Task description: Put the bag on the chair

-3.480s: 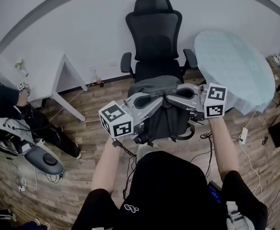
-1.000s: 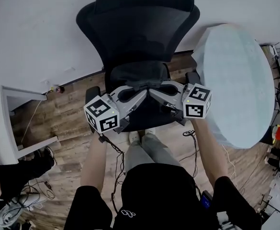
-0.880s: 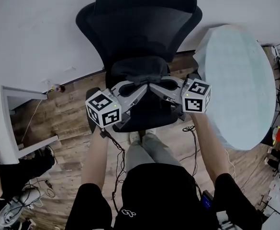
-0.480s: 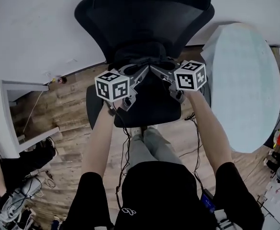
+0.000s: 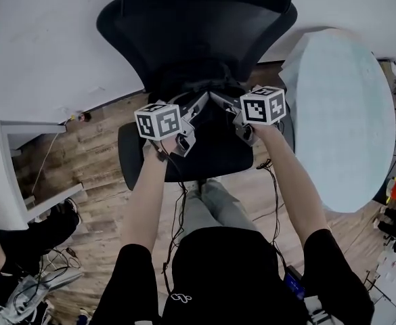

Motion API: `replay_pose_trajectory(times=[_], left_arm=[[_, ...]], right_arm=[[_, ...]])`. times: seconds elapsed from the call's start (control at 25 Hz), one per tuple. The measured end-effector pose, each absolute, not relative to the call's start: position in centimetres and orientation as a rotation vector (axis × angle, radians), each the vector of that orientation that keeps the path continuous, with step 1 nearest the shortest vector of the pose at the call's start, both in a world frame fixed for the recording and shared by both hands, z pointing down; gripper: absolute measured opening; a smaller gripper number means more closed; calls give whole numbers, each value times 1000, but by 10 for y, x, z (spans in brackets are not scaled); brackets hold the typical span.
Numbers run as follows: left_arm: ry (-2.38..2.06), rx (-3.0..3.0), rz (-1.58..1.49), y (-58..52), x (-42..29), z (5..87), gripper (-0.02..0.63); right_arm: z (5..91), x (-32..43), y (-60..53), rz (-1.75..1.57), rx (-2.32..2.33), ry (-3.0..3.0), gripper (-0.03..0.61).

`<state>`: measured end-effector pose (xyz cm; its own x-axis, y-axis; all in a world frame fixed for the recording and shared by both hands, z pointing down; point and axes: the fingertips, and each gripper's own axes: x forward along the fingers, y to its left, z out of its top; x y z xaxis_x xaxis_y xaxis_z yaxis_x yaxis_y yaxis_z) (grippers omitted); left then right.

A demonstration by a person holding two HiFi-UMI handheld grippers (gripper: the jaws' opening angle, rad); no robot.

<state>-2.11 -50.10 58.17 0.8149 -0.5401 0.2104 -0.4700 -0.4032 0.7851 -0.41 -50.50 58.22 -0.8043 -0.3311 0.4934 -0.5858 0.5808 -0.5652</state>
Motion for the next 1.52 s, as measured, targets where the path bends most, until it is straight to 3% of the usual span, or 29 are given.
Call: replay_pose_trajectory(times=[0.16, 0.36, 0.4, 0.52, 0.68, 0.84, 1.12, 1.52], left_arm=[[-732, 2099, -39, -480, -23, 584, 121], [-817, 2122, 26, -458, -35, 583, 126], [-876, 2118, 31, -456, -41, 582, 124], [-1070, 2129, -61, -453, -61, 558, -8], [-1195, 2243, -116, -450, -66, 510, -8], [-1381, 2324, -63, -445, -71, 456, -6], [-1622, 2328, -233, -407, -96, 367, -6], [-1743, 2353, -130, -378, -105, 368, -5]], right_arm=[[588, 6, -490, 1049, 740, -2447, 217], [585, 24, -472, 1045, 809, -2432, 229], [583, 28, -469, 1032, 828, -2429, 225], [568, 39, -466, 884, 925, -2420, 202], [510, 35, -473, 535, 1118, -2483, 67], [438, 20, -465, 485, 1274, -2661, 3], [366, 22, -427, 475, 1521, -2742, 5], [382, 33, -386, 416, 1556, -2645, 3]])
